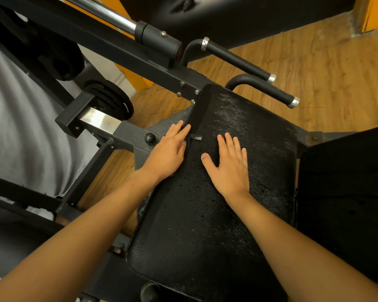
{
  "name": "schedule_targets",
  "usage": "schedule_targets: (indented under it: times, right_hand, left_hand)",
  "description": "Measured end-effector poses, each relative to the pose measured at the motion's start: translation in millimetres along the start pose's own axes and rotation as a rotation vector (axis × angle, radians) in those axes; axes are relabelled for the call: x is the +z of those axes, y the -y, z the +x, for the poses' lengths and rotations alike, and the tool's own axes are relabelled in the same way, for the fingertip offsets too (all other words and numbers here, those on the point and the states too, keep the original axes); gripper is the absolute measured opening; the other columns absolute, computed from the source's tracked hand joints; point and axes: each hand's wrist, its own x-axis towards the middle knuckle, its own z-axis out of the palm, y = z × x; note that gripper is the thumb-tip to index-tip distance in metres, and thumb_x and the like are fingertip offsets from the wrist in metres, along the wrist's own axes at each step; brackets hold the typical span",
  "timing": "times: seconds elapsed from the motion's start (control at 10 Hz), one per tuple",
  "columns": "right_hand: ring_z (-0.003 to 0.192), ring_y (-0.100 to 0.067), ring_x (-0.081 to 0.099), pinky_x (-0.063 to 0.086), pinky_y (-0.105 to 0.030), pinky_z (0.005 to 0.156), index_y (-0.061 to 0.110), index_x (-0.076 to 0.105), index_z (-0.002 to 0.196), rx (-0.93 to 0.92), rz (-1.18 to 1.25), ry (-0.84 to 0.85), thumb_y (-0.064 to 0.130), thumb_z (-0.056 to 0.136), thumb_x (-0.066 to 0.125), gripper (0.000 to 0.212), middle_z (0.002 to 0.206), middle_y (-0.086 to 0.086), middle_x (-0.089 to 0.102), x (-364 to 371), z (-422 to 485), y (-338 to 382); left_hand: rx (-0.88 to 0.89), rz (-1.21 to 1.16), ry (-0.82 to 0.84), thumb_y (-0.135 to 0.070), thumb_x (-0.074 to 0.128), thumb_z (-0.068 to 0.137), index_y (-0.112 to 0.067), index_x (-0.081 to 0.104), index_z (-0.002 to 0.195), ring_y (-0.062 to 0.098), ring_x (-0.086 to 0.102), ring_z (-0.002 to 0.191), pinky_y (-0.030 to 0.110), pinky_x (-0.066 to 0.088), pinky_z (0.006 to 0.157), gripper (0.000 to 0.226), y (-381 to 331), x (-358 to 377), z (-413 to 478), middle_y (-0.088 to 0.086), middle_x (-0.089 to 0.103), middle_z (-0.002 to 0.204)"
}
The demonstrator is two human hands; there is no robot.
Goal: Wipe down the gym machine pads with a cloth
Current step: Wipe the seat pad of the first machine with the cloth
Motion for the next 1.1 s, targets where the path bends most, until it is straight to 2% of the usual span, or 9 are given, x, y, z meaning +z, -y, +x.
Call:
schedule_targets:
  times: [0.1, 0.3, 0.7, 0.9, 1.0, 1.1]
  right_hand:
    - [0.158, -0.015, -0.008, -0.003, -0.043, 0.128, 0.026, 0.013, 0.165, -0.002, -0.004, -0.004, 0.065, 0.101, 0.033, 0.077, 0.172, 0.004, 0.002, 1.0, 0.0, -1.0]
    - [0.158, -0.015, -0.007, -0.003, -0.044, 0.128, 0.025, 0.014, 0.164, -0.001, 0.002, -0.007, 0.065, 0.101, 0.033, 0.077, 0.172, 0.004, 0.003, 1.8, -0.1, -0.8]
    - [0.158, -0.016, -0.006, -0.002, -0.045, 0.129, 0.025, 0.015, 0.164, 0.001, 0.002, -0.008, 0.065, 0.101, 0.034, 0.078, 0.172, 0.002, 0.004, 2.1, 0.7, -1.5]
    - [0.158, -0.017, -0.005, -0.002, -0.045, 0.129, 0.024, 0.016, 0.164, 0.0, 0.0, -0.011, 0.066, 0.101, 0.033, 0.078, 0.172, 0.002, 0.005, 2.3, 0.5, -1.6]
    - [0.158, -0.017, -0.005, -0.001, -0.046, 0.129, 0.024, 0.016, 0.164, -0.004, 0.004, -0.008, 0.066, 0.1, 0.033, 0.078, 0.172, 0.002, 0.005, 2.0, 0.6, -1.8]
    - [0.158, -0.018, -0.004, -0.001, -0.046, 0.129, 0.024, 0.016, 0.164, -0.006, 0.003, -0.011, 0.065, 0.101, 0.034, 0.078, 0.172, 0.001, 0.006, 2.0, 0.8, -1.8]
  left_hand:
    - [-0.004, -0.007, 0.005, -0.014, 0.038, 0.109, -0.023, 0.021, 0.162, 0.016, 0.0, 0.157, 0.023, 0.004, 0.119, 0.057, 0.1, -1.4, -10.6, -0.003, 0.006, 0.171]
    - [0.0, -0.022, 0.037, -0.016, 0.038, 0.109, -0.026, 0.02, 0.162, 0.009, 0.002, 0.156, 0.019, 0.006, 0.118, 0.057, 7.7, -4.8, -42.6, -0.008, 0.004, 0.17]
    - [-0.008, -0.046, 0.082, -0.013, 0.036, 0.11, -0.026, 0.019, 0.162, 0.01, -0.002, 0.156, 0.019, 0.001, 0.119, 0.056, 5.0, -8.7, -32.7, -0.007, 0.002, 0.17]
    - [0.016, -0.037, 0.117, -0.017, 0.036, 0.11, -0.027, 0.015, 0.162, 0.009, -0.001, 0.156, 0.026, 0.005, 0.125, 0.057, 10.3, -13.7, -60.4, -0.007, 0.0, 0.17]
    - [0.019, -0.014, 0.14, -0.019, 0.036, 0.11, -0.029, 0.013, 0.162, 0.01, -0.003, 0.156, 0.036, 0.003, 0.127, 0.058, 13.4, -13.3, -81.1, -0.01, -0.003, 0.17]
    - [0.019, 0.108, 0.135, -0.023, 0.035, 0.11, -0.03, 0.009, 0.163, 0.012, -0.006, 0.156, 0.044, -0.003, 0.124, 0.059, 14.7, -10.8, -89.8, -0.009, -0.005, 0.17]
